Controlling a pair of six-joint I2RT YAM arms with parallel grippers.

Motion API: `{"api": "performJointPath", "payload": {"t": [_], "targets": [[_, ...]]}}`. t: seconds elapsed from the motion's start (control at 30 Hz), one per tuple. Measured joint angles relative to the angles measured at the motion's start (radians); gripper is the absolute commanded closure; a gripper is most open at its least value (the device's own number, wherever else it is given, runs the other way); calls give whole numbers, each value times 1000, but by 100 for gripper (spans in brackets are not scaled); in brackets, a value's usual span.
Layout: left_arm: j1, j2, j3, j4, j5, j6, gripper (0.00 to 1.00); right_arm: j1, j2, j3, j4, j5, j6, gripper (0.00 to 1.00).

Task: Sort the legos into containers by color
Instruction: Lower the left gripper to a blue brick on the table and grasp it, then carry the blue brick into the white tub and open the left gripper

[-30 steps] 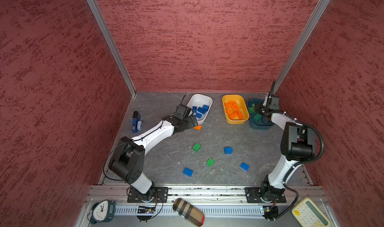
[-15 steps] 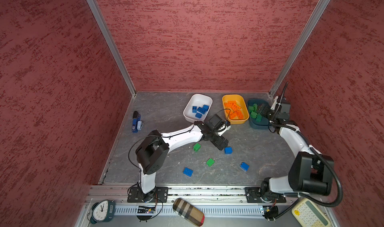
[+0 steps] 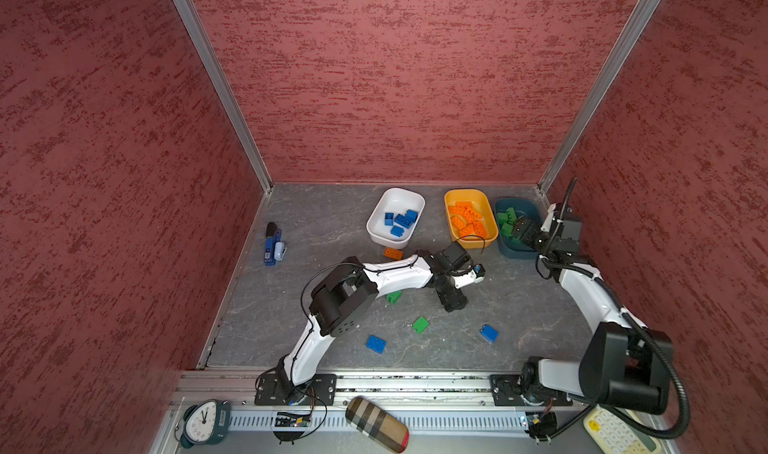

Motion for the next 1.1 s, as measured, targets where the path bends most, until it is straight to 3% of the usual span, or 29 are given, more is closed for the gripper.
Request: {"api": "performJointPath", "payload": {"t": [0.23,0.43,0.73,1.1], "targets": [[-25,46,35,10,-42,38,41,0,0,0,1,-21,5,1],[-37,49,36,19,-52,18,74,0,0,0,5,-31,9,1],[11,14,-17,49,-27,-66,100,0,0,-10,4,-40,12,1],[132,-129,-102,142,50,-216,100,0,1,-17,12,-116,34,1]]}}
